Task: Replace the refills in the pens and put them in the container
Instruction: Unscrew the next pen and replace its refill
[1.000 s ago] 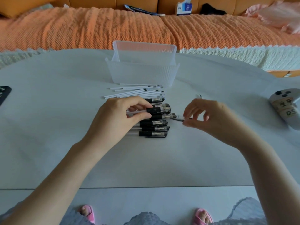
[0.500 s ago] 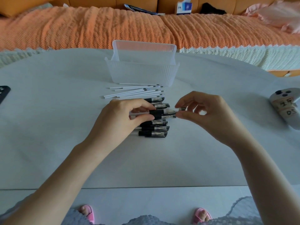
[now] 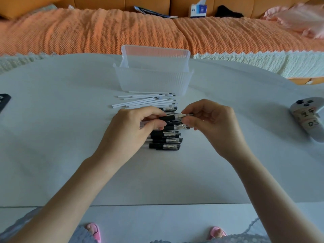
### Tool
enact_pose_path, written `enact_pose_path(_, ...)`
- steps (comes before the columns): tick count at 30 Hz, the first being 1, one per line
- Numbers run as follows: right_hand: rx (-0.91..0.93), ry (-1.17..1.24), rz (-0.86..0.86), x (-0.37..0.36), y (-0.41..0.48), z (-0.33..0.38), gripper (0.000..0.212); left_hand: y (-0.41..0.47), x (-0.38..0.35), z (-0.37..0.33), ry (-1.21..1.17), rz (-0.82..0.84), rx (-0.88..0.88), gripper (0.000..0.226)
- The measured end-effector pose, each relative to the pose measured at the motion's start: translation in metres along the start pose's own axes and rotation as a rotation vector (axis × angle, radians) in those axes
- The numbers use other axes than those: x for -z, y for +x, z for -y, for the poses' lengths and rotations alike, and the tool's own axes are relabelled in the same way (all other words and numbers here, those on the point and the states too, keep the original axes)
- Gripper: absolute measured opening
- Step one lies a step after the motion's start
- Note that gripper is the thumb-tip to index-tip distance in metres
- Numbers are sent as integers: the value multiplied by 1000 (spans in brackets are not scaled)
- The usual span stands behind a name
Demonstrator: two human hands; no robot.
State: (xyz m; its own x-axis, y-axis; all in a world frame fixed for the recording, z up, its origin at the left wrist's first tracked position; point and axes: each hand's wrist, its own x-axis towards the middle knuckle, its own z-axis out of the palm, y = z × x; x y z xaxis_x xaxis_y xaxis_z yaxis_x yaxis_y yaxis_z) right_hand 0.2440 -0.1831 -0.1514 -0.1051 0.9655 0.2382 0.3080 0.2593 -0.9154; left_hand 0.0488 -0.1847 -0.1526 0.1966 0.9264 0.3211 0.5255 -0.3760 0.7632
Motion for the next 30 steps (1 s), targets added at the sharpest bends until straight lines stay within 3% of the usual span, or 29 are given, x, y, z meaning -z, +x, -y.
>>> enact_pose_path(6, -100, -78, -38, -1, 5, -8, 27, 10, 9, 3, 117, -51, 34, 10)
enact_pose_path(12, 29, -345, 78, -11, -2, -5, 5, 66, 33, -2, 247, -38, -35, 18)
enact_pose_path(18, 94, -462, 121, -15, -3, -8, 3, 148, 31, 16, 353, 99, 43, 17)
enact_pose_path(25, 166, -571, 191, -16, -3, -10, 9, 181, 24, 32, 395, 295, 152, 19)
enact_pose_path(30, 169, -583, 178, -14, -2, -12, 7, 173, 30, 18, 334, 160, 76, 20)
